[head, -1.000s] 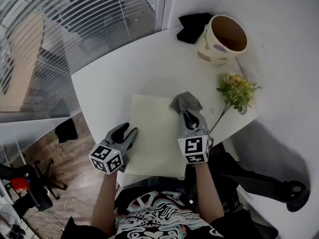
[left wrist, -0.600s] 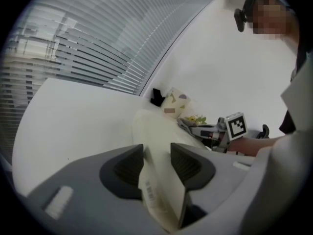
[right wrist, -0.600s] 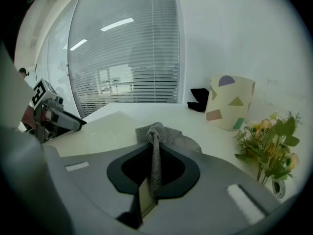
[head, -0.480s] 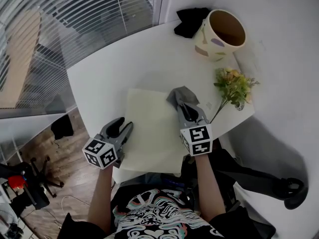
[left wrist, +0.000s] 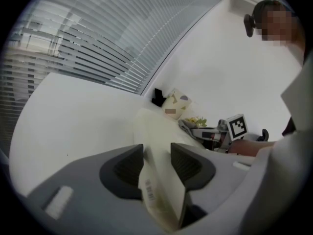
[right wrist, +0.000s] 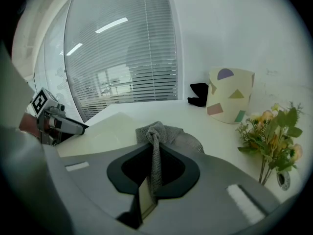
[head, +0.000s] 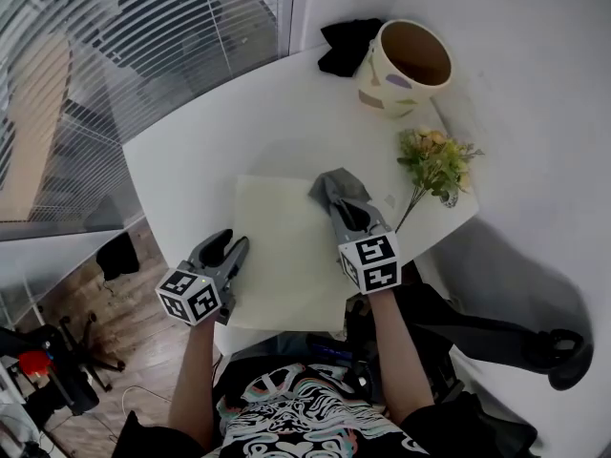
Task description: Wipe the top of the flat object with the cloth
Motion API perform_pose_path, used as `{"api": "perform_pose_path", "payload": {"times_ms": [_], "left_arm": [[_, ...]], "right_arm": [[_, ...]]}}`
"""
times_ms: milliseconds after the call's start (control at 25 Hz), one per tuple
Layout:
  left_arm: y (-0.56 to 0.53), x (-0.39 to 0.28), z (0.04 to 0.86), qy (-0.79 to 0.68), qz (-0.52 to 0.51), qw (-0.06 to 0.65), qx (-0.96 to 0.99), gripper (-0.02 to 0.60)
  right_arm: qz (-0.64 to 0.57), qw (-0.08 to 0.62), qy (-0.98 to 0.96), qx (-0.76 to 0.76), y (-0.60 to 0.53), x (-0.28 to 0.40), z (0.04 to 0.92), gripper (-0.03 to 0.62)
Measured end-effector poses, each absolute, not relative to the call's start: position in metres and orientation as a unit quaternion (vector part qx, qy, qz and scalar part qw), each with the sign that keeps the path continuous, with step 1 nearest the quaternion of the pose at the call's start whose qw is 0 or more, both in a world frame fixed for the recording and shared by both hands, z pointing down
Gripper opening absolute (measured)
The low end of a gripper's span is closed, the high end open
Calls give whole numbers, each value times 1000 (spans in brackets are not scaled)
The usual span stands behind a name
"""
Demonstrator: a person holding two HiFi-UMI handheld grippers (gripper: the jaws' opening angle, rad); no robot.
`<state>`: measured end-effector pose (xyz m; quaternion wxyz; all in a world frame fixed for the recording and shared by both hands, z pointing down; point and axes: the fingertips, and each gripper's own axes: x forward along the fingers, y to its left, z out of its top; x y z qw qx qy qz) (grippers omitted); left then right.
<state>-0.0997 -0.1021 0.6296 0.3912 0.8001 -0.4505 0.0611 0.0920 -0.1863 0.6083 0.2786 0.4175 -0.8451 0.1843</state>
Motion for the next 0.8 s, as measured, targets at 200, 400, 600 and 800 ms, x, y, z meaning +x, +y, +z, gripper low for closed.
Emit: {"api": "perform_pose_path", "payload": {"times_ms": [200, 400, 600, 800], "left_arm": [[-102, -100, 631, -451, 54, 400, 796, 189], [-103, -99, 635, -446, 52, 411, 793, 192], [-102, -99, 635, -446, 57, 408, 795, 193], [-104, -100, 636, -445, 54, 412, 793, 193]], "right_arm": [[186, 286, -842, 418, -183, 91, 608, 15], [194, 298, -837, 415, -179, 91, 611, 15], [190, 310, -835, 414, -174, 90, 611, 15], [188, 318, -833, 412, -169, 88, 613, 15]]}}
